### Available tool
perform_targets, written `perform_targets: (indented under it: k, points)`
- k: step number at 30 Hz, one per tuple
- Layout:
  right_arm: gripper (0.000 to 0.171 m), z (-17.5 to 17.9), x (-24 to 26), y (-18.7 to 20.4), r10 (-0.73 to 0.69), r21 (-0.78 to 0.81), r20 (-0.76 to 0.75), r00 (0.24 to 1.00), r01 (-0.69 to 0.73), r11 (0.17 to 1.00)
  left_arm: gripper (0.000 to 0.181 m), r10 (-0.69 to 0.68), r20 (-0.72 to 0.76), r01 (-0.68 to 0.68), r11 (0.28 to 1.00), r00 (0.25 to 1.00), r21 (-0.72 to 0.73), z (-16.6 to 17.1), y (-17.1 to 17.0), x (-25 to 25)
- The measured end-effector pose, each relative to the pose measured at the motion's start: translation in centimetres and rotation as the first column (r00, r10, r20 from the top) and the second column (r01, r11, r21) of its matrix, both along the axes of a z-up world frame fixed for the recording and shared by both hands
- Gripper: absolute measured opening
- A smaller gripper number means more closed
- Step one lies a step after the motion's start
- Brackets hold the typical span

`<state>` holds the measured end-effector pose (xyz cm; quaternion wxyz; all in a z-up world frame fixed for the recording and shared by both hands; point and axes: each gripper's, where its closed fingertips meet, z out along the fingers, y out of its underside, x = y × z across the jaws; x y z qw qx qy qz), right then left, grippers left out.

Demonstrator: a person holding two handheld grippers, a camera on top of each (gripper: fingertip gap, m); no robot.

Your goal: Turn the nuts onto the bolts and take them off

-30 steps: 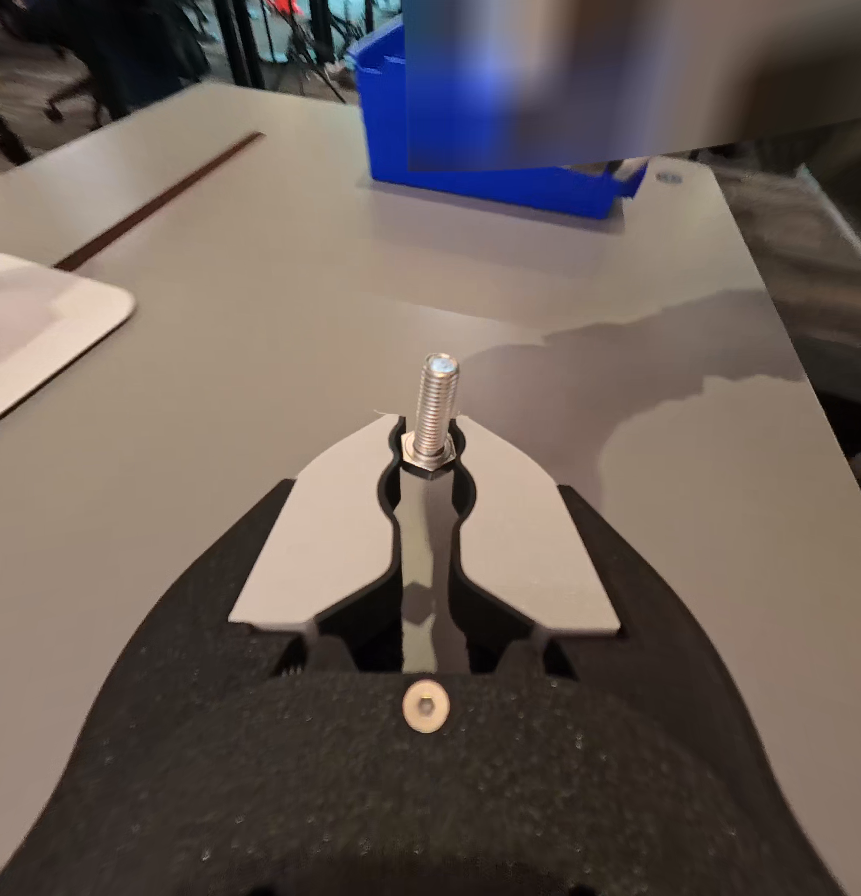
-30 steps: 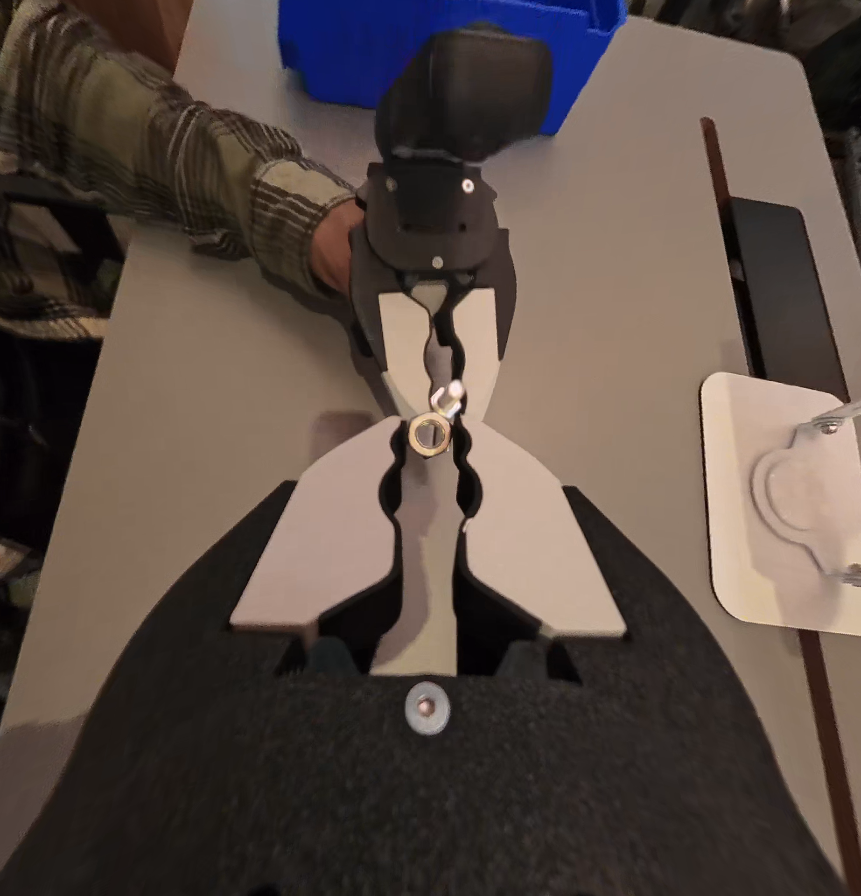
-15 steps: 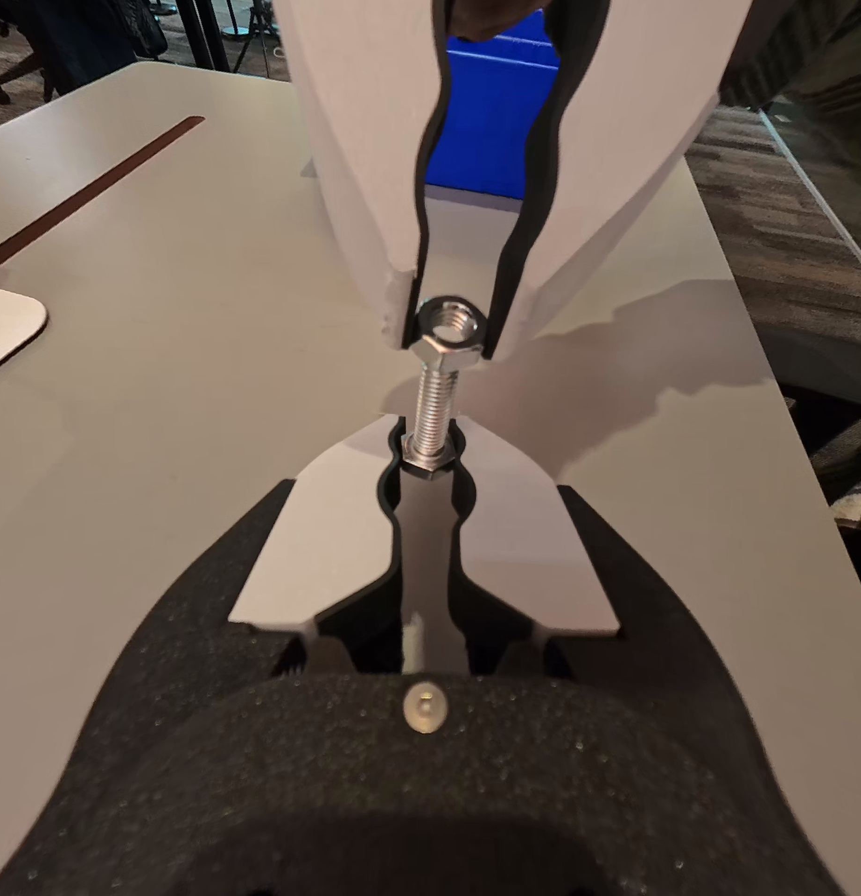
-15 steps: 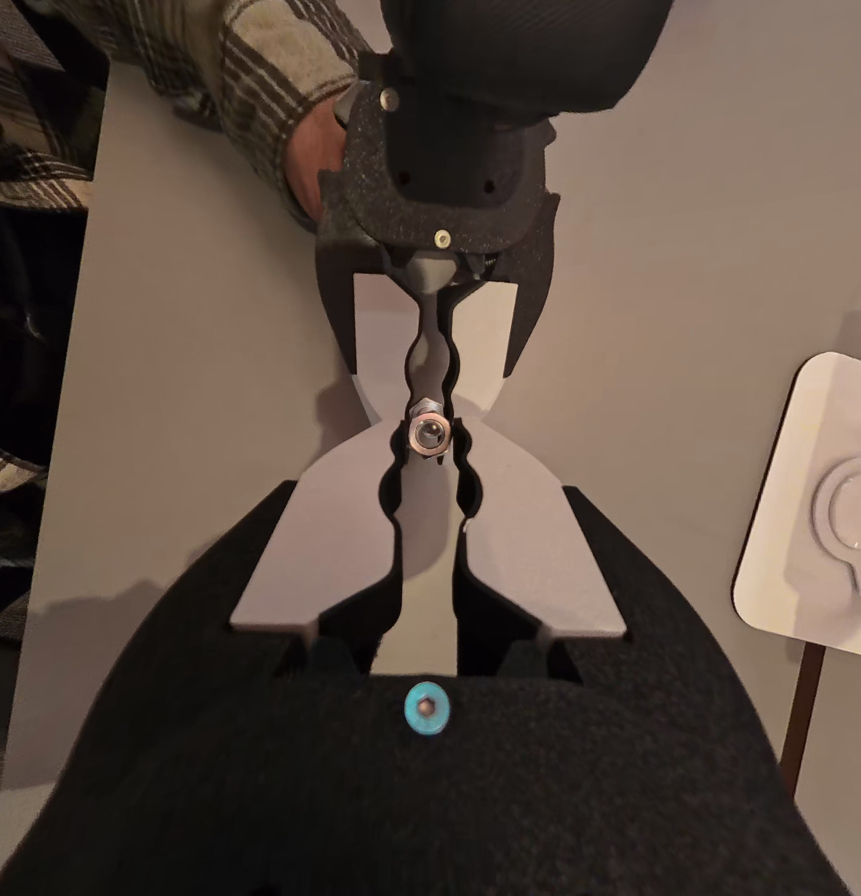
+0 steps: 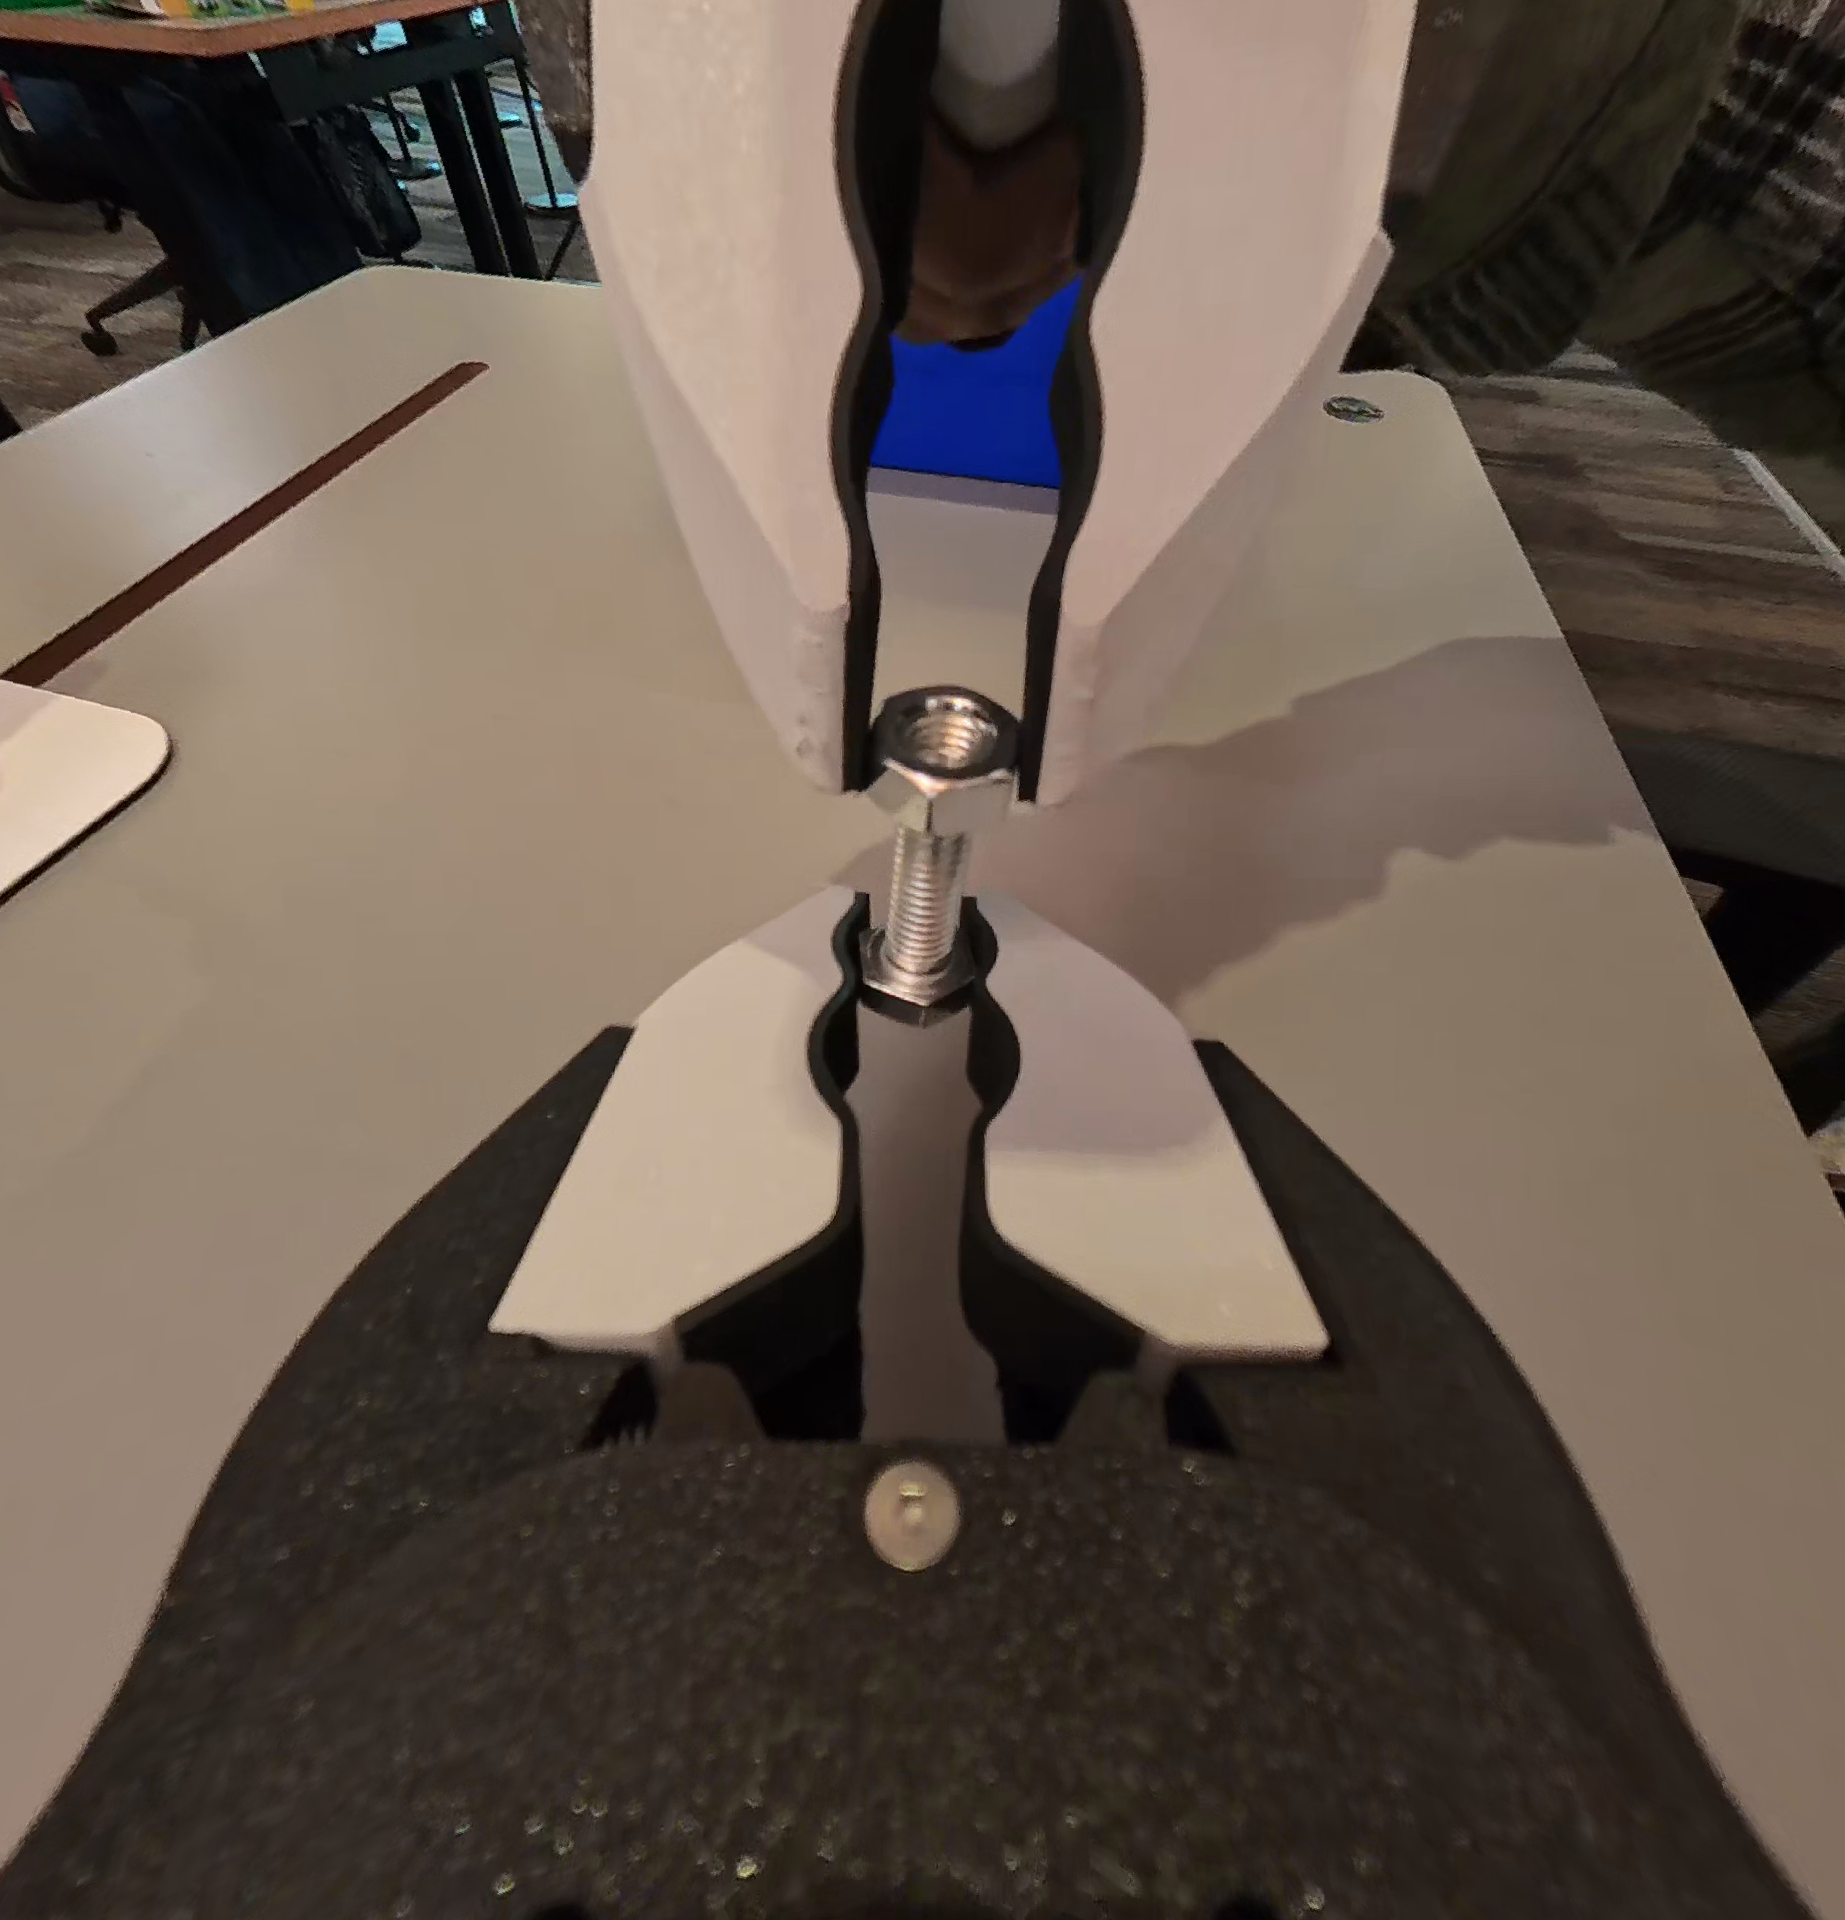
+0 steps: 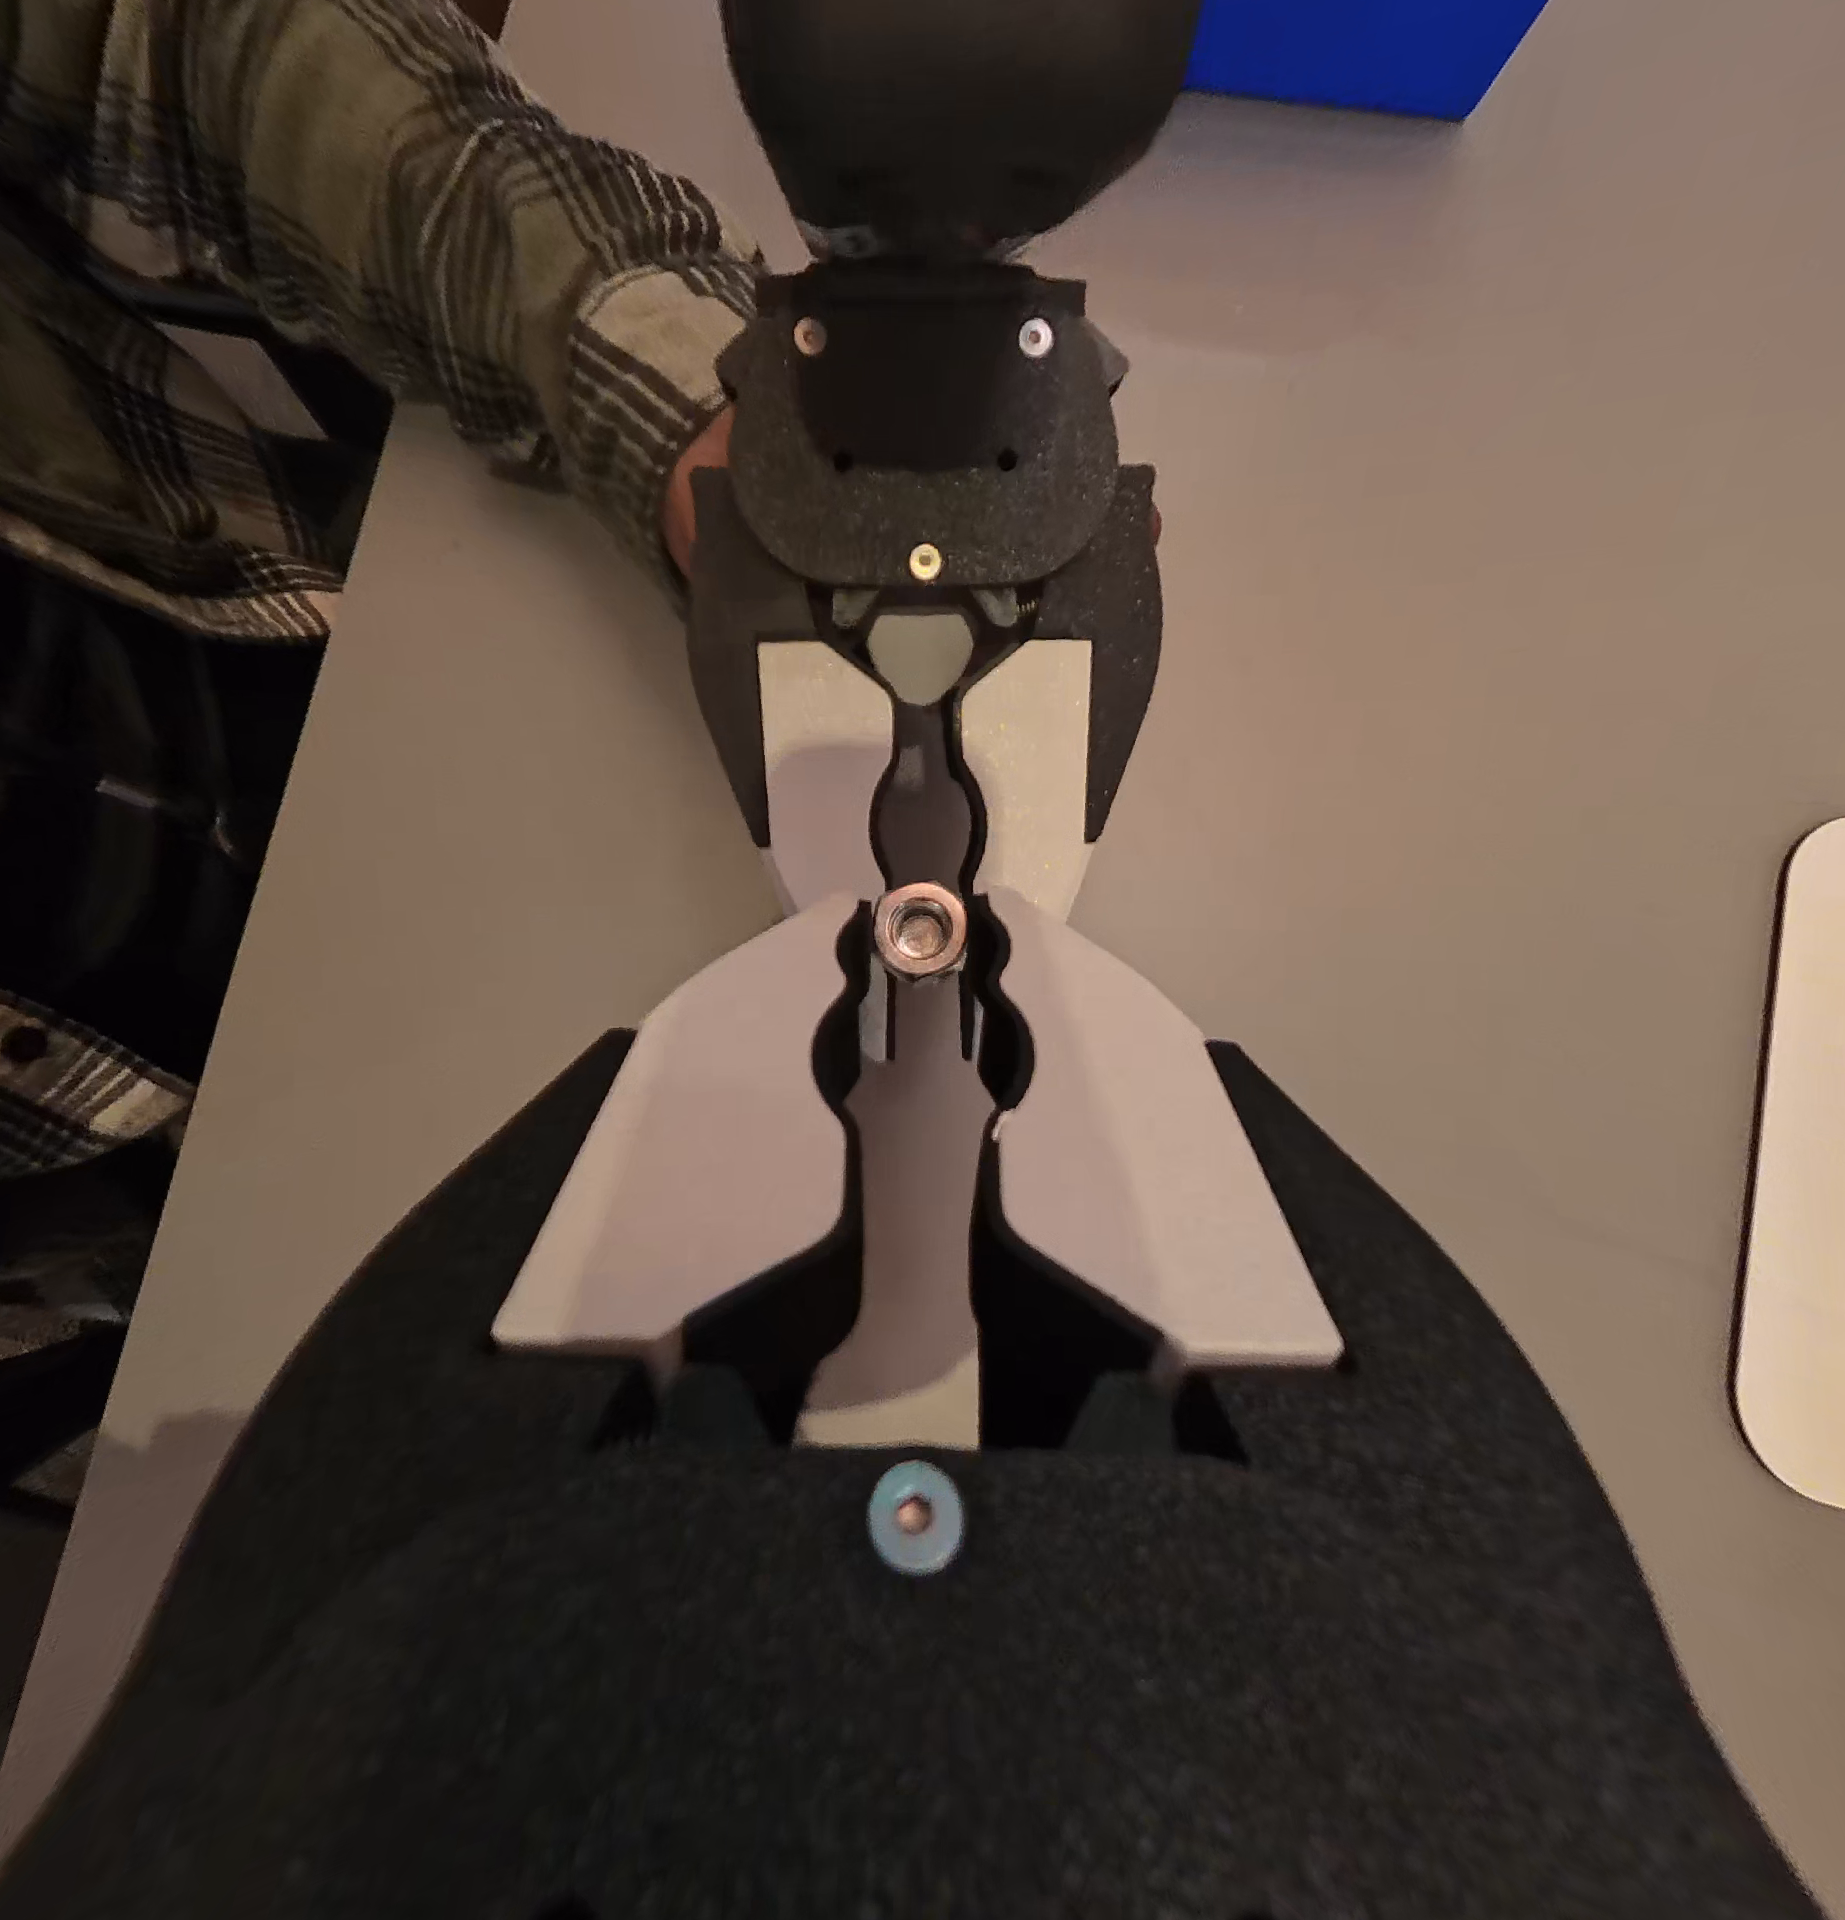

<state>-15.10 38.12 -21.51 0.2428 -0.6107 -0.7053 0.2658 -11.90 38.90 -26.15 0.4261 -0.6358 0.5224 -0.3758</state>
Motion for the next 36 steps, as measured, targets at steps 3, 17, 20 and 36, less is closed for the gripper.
perform_targets:
  k: [3, 17, 20, 36]
  points:
    - [0.018, -0.5, 0.3, 0.1, -0.002, -0.004, 0.028, 1.0, 0.002, 1.0, 0.016, -0.012, -0.015, 0.012, 1.0, 1.0, -0.023, -0.5, -0.1, 0.1]
    - [0.029, -1.4, 0.2, 0.3, -0.012, -0.008, 0.037, 0.999, 0.013, 1.0, 0.016, -0.037, -0.032, 0.035, 0.998, 0.999, -0.054, -1.0, -0.4, 0.3]
    - [0.04, -1.1, 0.4, 0.3, -0.022, 0.003, 0.033, 0.999, 0.022, 1.0, 0.016, -0.036, -0.033, 0.035, 0.998, 0.999, -0.053, -1.0, -0.4, 0.3]
    - [0.052, 2.5, 0.8, 0.9, -0.317, 0.061, -0.44, 0.84, 0.38, 0.923, 0.016, 0.002, 0.039, 0.003, 0.993, 0.999, -0.121, -0.3, 0.2, -0.2]
